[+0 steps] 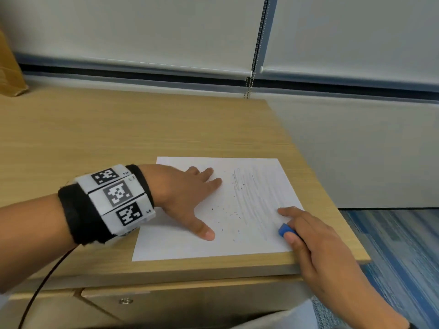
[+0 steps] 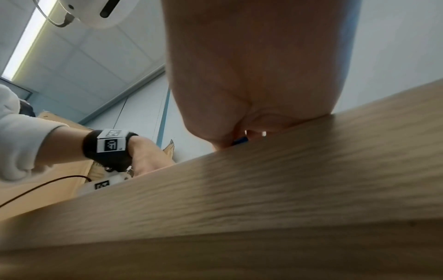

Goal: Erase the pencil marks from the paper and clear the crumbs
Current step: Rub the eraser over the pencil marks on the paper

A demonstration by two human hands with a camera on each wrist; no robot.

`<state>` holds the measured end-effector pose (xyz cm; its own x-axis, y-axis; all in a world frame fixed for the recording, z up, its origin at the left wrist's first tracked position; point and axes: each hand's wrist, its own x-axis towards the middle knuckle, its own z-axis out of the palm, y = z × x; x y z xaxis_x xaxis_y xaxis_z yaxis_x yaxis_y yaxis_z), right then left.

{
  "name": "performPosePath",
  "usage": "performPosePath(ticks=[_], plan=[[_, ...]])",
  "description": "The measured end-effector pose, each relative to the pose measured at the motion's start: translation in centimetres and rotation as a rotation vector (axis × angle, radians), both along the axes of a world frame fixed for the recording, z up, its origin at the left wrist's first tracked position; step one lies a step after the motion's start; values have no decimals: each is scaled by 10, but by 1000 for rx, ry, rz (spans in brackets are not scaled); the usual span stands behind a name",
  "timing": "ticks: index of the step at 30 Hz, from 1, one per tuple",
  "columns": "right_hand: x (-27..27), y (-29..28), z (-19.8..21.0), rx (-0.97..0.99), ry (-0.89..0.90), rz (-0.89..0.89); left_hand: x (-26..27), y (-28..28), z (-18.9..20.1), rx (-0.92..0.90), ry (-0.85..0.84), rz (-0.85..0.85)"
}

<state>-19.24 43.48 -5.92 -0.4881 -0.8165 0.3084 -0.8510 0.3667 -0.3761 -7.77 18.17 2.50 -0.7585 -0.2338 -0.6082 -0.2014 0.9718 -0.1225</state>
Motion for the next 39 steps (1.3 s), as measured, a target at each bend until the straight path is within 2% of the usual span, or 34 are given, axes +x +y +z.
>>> performPosePath(ticks=[4,9,10,12,18,20,23,25,27,32,34,36,39], plan=[[0,-3,-6,-69,52,-17,22,5,-8,17,51,-25],[0,-6,-9,-99,99,-32,28,61,-23,119,166,-459],[0,-7,-9,-105,110,-34,28,68,-25,152,151,-492],[0,-7,-10,-109,107,-34,30,64,-24,182,85,-414],[-1,-7,-13,-147,112,-24,47,9,-9,31,-66,66],[-2,-7,-14,-158,115,-21,45,13,-9,31,-24,36],[-2,-6,-14,-160,121,-21,36,46,-16,123,56,-265],[-2,-6,-14,-167,133,-20,31,64,-21,191,57,-374],[-2,-7,-14,-174,130,-19,31,63,-22,199,48,-324],[-3,-7,-17,-197,117,-8,32,32,-7,77,-58,72],[-4,-7,-18,-200,109,-12,22,28,0,41,-54,173],[-4,-8,-18,-196,105,-12,4,31,3,26,16,116],[-5,-8,-18,-222,127,12,-28,45,-5,80,126,-157]])
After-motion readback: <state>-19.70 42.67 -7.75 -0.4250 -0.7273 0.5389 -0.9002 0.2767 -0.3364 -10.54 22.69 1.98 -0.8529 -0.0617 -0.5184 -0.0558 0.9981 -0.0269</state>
